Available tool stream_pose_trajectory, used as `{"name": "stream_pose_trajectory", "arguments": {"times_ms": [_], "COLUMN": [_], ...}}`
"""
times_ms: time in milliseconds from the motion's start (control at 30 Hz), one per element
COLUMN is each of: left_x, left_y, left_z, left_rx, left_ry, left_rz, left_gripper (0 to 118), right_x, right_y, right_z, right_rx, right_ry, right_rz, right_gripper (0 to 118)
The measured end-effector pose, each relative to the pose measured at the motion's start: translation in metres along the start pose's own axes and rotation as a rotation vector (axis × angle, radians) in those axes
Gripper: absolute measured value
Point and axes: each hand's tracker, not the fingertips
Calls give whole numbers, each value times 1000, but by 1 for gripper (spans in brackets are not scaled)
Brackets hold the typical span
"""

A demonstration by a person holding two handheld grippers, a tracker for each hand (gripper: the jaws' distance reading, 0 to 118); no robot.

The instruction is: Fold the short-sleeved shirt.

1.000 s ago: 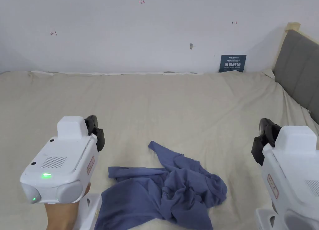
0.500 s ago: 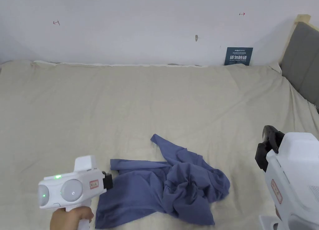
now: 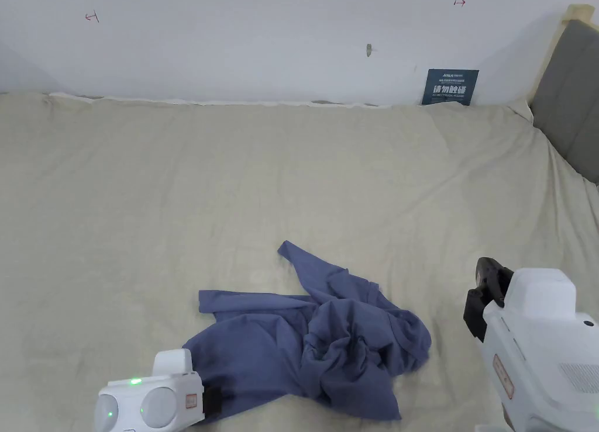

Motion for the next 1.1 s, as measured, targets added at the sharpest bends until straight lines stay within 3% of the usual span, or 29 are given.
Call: {"name": "stream_pose_trajectory", "arguments": {"times_ms": [33, 67, 133, 200, 233, 300, 367, 400, 433, 533, 600, 667, 733, 833, 900, 1100], "left_x": [4, 6, 7, 6, 4, 2, -2, -3, -2, -4, -4, -5, -5, -6, -6, -9], "left_y": [-3, -3, 0, 1, 1, 2, 4, 5, 5, 11, 14, 16, 17, 17, 17, 41], "left_z": [1, 3, 2, 4, 8, 24, 36, 41, 47, 54, 54, 53, 49, 47, 47, 65], "left_rx": [43, 43, 43, 43, 72, 121, 158, 175, 186, 193, 196, 193, 185, 178, 181, 237], "left_ry": [59, 30, -36, -7, -47, -99, -148, -164, -182, -187, -185, -181, -178, -177, -179, -248], "left_rz": [-27, -23, -16, -7, -4, 32, 53, 64, 62, 47, 29, 14, 7, 7, 15, 73], "left_gripper": [26, 22, 3, 2, 2, 2, 2, 2, 2, 2, 2, 2, 2, 2, 2, 2], "right_x": [0, 1, 4, 9, 9, 11, 9, 8, 6, -4, -12, -17, -21, -24, -23, -12], "right_y": [-2, -4, -7, -11, -15, -21, -33, -42, -50, -77, -96, -112, -124, -123, -117, -65], "right_z": [-3, -7, -17, -33, -42, -68, -97, -112, -127, -160, -177, -187, -193, -184, -181, -144], "right_rx": [-10, -24, -67, -141, -180, -287, -400, -445, -495, -581, -642, -703, -748, -715, -705, -554], "right_ry": [1, 1, 0, 7, 9, 30, 77, 82, 90, 108, 100, 105, 115, 115, 124, 133], "right_rz": [-1, -1, -8, -32, -44, -53, -55, -71, -71, -19, 24, 0, -10, -28, -2, -6], "right_gripper": [2, 3, 3, 3, 10, 43, 90, 108, 116, 107, 84, 68, 66, 50, 11, 10]}}
